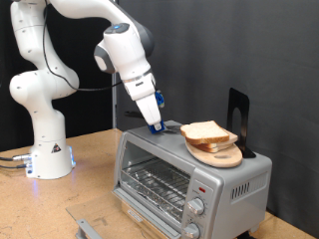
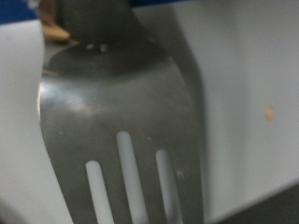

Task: Make a piece of toast with the oven

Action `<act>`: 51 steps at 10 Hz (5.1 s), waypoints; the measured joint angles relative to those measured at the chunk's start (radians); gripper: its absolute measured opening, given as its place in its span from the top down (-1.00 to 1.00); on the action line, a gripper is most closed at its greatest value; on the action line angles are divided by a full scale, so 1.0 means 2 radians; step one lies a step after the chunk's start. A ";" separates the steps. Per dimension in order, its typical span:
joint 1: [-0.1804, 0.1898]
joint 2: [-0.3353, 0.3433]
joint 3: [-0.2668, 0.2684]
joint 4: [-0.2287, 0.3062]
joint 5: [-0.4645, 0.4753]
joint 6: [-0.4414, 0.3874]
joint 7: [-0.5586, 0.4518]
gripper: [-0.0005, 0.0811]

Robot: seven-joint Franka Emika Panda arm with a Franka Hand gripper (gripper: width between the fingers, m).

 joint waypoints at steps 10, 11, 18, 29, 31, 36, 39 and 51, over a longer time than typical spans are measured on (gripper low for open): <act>-0.013 -0.089 -0.030 -0.001 0.121 -0.007 0.015 0.10; -0.027 -0.103 -0.038 -0.003 0.090 -0.054 0.031 0.10; -0.072 -0.121 -0.053 -0.011 0.070 -0.091 0.052 0.10; -0.125 -0.079 -0.136 -0.014 0.045 -0.051 -0.040 0.10; -0.128 -0.077 -0.129 -0.015 0.006 -0.067 -0.017 0.10; -0.133 -0.030 -0.097 0.000 -0.042 -0.053 0.051 0.10; -0.131 -0.006 -0.086 0.013 -0.039 -0.046 0.052 0.10; -0.106 0.026 -0.048 0.020 -0.002 -0.003 0.067 0.10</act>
